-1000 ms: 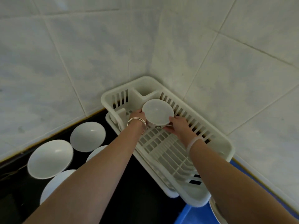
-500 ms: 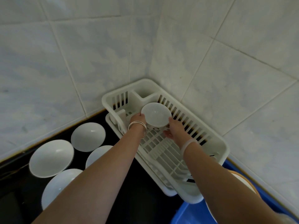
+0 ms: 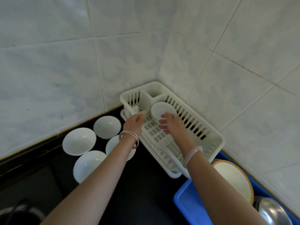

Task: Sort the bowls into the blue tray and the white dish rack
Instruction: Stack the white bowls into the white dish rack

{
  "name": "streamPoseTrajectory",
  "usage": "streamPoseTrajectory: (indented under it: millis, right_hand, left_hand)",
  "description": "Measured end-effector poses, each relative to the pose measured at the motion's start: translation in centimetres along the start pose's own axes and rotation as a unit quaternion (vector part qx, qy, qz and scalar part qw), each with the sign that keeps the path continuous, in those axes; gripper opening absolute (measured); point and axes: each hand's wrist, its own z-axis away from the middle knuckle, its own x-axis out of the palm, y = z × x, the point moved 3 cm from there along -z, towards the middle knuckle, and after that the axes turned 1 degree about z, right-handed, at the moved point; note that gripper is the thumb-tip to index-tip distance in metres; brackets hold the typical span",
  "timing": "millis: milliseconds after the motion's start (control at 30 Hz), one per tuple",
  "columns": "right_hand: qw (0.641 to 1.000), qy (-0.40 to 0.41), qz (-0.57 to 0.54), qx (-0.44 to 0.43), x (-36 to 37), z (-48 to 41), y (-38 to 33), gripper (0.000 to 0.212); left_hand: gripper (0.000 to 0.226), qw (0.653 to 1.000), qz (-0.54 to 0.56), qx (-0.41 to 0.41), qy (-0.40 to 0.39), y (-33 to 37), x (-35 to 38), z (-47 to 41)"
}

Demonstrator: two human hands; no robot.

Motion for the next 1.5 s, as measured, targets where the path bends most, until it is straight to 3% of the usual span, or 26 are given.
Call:
streamPoseTrajectory:
  millis: [100, 267, 367, 533, 733, 833, 933, 1033, 1167, 1367, 1500]
  right_hand:
    - [0.999, -0.040, -0.001, 0.007, 3.3, 3.6, 0.9, 0.030]
    - [0.989, -0.105, 0.072, 0.076, 8.5, 6.9, 5.3, 0.031]
    - [0.981, -0.095, 0.152, 0.069, 10.2, 7.2, 7.5, 0.036]
    - [0.976, -0.086, 0.164, 0.113, 12.3, 6.8, 9.1, 0.029]
    - [0.976, -0.053, -0.046, 0.207, 14.0, 5.9, 9.7, 0.033]
    - [0.974, -0.032, -0.083, 0.207, 13.8, 6.0, 9.6, 0.035]
    - [0.978, -0.027, -0.084, 0.190, 13.3, 6.4, 9.1, 0.035]
    - [0.986, -0.032, -0.083, 0.143, 12.8, 7.1, 7.7, 0.022]
    - [0.992, -0.080, -0.047, 0.080, 13.2, 8.8, 5.0, 0.021]
    - [0.988, -0.116, 0.031, 0.095, 15.8, 10.5, 4.1, 0.021]
    - [0.980, -0.111, 0.138, 0.085, 17.1, 10.7, 4.9, 0.013]
  left_hand:
    - [0.031, 0.997, -0.060, 0.024, 0.043, -2.4, -4.0, 3.8]
    - [0.034, 0.987, -0.114, -0.021, 0.113, -8.1, -9.3, 9.6]
    - [0.041, 0.973, -0.155, -0.048, 0.163, -11.1, -11.6, 11.7]
    - [0.056, 0.952, -0.179, -0.082, 0.233, -13.6, -13.7, 12.4]
    - [0.049, 0.962, -0.032, -0.146, 0.230, -15.9, -15.3, 11.9]
    - [0.044, 0.966, 0.012, -0.146, 0.214, -16.5, -15.7, 11.9]
    - [0.045, 0.968, 0.028, -0.150, 0.202, -16.8, -15.8, 11.8]
    - [0.045, 0.968, 0.050, -0.152, 0.194, -17.2, -15.9, 11.7]
    - [0.043, 0.960, 0.129, -0.168, 0.182, -17.6, -16.1, 11.6]
    - [0.033, 0.923, 0.266, -0.200, 0.194, -17.3, -16.2, 11.6]
    - [0.033, 0.906, 0.308, -0.208, 0.202, -17.0, -16.1, 11.6]
